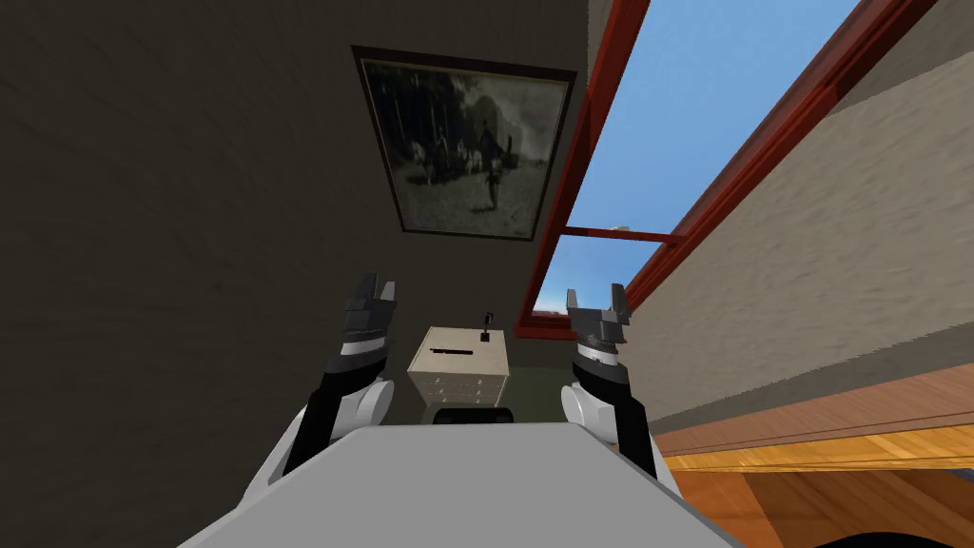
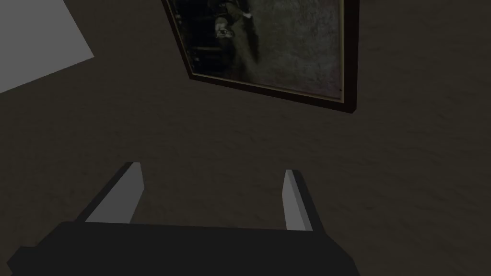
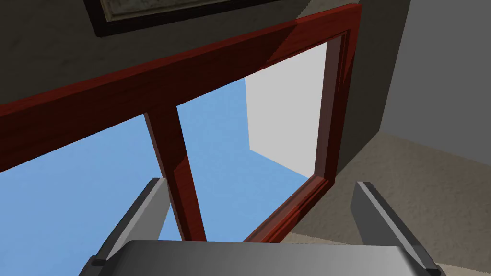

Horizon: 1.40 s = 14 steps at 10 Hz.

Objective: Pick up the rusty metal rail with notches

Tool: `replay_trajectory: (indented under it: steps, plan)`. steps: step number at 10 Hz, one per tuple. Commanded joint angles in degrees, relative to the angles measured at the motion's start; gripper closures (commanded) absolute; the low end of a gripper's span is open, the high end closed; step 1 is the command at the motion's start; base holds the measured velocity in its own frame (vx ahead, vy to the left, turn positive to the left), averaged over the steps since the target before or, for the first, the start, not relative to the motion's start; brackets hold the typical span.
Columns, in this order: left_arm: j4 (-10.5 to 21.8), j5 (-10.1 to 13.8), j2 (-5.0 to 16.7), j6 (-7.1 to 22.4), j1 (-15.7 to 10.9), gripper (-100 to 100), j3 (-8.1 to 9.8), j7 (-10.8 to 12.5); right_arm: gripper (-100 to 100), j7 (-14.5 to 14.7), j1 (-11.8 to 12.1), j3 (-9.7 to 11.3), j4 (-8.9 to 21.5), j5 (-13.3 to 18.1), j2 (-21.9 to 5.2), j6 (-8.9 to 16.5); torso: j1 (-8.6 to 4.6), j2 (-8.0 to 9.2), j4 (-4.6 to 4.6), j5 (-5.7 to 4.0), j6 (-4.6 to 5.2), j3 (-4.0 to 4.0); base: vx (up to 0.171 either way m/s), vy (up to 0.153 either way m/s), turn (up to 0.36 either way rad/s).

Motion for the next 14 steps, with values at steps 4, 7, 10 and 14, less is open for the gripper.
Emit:
replay_trajectory:
  steps: [4,7,10,14]
  plan:
    - [4.0,1.1,4.8,3.1,-1.9,-100,0.82,-0.2,0,0.0,0.0,0.0,0.0,0.0,0.0,0.0,0.01,0.22,0.05,0.0,0.02,0.12,-0.052,-0.004,-0.174]
    - [8.4,2.4,7.5,6.7,-3.7,-100,1.61,0.0,0,0.0,0.0,0.0,0.0,0.0,0.0,0.0,-0.01,0.3,0.07,0.0,0.02,0.17,-0.079,-0.01,-0.258]
    - [12.3,3.6,9.2,9.9,-5.1,-100,2.24,0.3,0,0.0,0.0,0.0,0.0,0.0,0.0,0.0,0.0,0.23,0.05,0.0,0.02,0.13,-0.065,-0.016,-0.22]
    - [19.1,5.8,11.7,15.7,-7.1,-100,3.34,1.3,0,0.0,0.0,0.0,0.0,0.0,0.0,0.0,0.03,0.26,0.07,0.01,-0.03,0.16,-0.074,-0.018,-0.249]
